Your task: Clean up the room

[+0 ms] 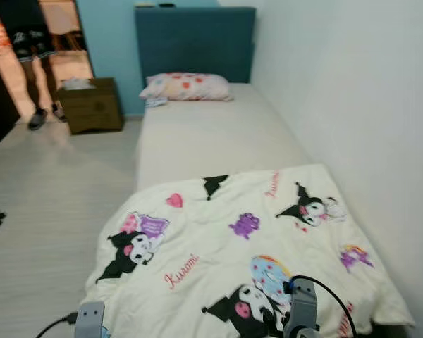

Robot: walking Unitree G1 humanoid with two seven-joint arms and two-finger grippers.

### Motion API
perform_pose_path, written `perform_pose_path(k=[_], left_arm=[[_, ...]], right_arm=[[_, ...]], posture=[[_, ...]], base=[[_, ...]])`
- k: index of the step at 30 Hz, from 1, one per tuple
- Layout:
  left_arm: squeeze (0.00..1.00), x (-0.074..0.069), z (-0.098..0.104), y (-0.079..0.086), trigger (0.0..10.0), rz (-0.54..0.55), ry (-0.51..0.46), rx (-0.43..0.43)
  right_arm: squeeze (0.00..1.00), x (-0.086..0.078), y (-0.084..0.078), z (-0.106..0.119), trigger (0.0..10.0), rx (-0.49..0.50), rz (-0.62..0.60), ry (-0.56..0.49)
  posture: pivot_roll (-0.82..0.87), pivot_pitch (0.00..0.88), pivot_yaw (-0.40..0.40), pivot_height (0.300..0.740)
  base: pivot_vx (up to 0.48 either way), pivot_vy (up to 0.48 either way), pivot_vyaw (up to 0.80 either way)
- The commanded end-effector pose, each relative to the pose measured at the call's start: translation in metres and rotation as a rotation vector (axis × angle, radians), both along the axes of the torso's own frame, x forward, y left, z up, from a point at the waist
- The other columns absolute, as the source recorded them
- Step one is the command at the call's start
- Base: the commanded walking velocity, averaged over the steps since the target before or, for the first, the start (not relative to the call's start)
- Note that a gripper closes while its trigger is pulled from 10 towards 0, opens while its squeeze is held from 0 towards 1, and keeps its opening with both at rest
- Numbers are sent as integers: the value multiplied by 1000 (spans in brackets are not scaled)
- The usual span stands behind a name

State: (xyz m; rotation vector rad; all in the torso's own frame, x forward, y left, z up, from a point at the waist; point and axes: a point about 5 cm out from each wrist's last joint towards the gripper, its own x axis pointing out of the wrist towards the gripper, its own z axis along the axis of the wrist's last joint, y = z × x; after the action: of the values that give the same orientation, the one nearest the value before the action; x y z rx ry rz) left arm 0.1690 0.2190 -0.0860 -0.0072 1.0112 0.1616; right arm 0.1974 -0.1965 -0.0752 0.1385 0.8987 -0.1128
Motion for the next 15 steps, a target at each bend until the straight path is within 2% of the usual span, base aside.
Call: perform_pose_path(k=[1, 3, 8, 15], left_arm=[[0, 1, 0, -2, 10000, -20, 5, -2], [0, 0, -1, -3, 10000, -37, 16, 3], [0, -2, -2, -5, 10000, -55, 26, 6], [0, -2, -3, -11, 10000, -73, 31, -4]], right_arm=[[0, -6, 0, -3, 10000, -14, 14, 32], [0, -14, 3, -8, 10000, -30, 40, 74], [0, -22, 11, -13, 10000, -26, 95, 115], [0, -25, 19, -15, 10000, -1, 147, 124]], posture=[[45, 0, -34, 717], [43, 0, -23, 717], [43, 0, -27, 717], [43, 0, -35, 732]], base=[[0, 0, 0], [0, 0, 0], [0, 0, 0], [0, 0, 0]])
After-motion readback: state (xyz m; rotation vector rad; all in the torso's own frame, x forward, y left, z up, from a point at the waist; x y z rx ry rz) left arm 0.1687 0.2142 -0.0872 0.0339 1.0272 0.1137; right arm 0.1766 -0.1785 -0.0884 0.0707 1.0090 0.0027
